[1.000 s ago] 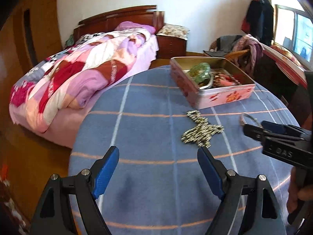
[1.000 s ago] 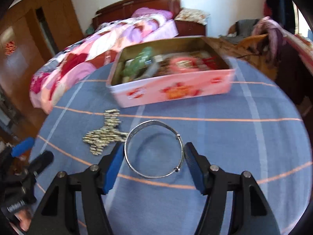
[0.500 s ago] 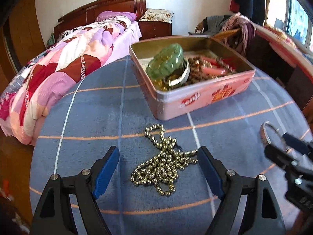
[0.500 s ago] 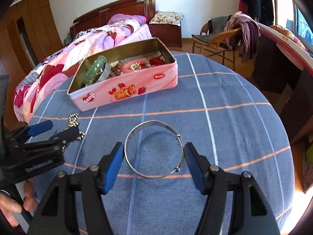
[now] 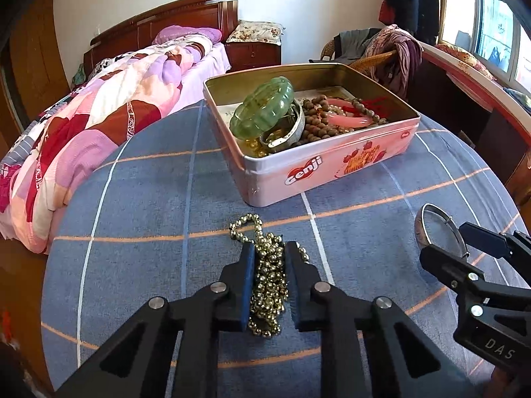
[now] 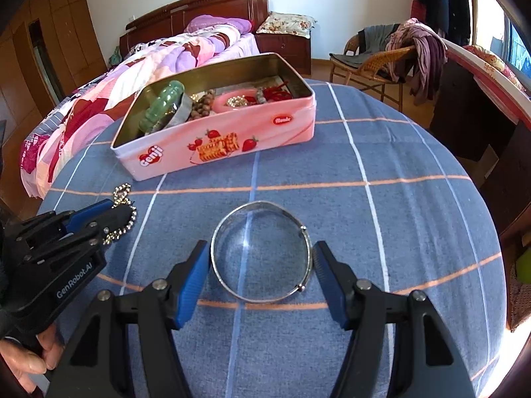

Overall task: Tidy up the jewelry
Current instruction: 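Grasp the gold bead chain with the left tool while the right tool reaches around the silver bangle, then lift the gold chain with the left tool while the right tool closes on the silver bangle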

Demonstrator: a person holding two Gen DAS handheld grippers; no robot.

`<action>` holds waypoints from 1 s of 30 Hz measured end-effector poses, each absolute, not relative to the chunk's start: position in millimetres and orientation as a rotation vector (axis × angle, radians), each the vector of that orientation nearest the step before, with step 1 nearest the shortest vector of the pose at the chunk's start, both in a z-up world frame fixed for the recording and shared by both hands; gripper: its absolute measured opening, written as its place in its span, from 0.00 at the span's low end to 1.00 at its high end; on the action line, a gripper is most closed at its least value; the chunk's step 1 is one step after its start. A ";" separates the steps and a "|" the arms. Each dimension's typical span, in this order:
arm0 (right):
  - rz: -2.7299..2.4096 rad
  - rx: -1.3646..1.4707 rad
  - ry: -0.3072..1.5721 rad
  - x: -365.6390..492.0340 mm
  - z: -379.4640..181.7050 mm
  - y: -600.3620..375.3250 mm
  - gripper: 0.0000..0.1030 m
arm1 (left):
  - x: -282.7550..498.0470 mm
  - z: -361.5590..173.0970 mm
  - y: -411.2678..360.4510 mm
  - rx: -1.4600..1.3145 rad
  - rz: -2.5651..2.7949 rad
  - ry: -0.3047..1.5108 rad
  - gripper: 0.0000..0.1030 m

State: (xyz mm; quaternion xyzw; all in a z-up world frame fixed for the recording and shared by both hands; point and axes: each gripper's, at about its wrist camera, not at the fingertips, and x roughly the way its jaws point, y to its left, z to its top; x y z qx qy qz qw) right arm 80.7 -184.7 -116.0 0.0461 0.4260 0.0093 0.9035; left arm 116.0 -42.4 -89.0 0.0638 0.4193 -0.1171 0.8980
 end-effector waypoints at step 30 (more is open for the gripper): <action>-0.021 0.141 0.714 10.9 -65.9 -185.1 0.64 | 40.0 -46.6 -21.8 0.000 -0.363 0.773 0.10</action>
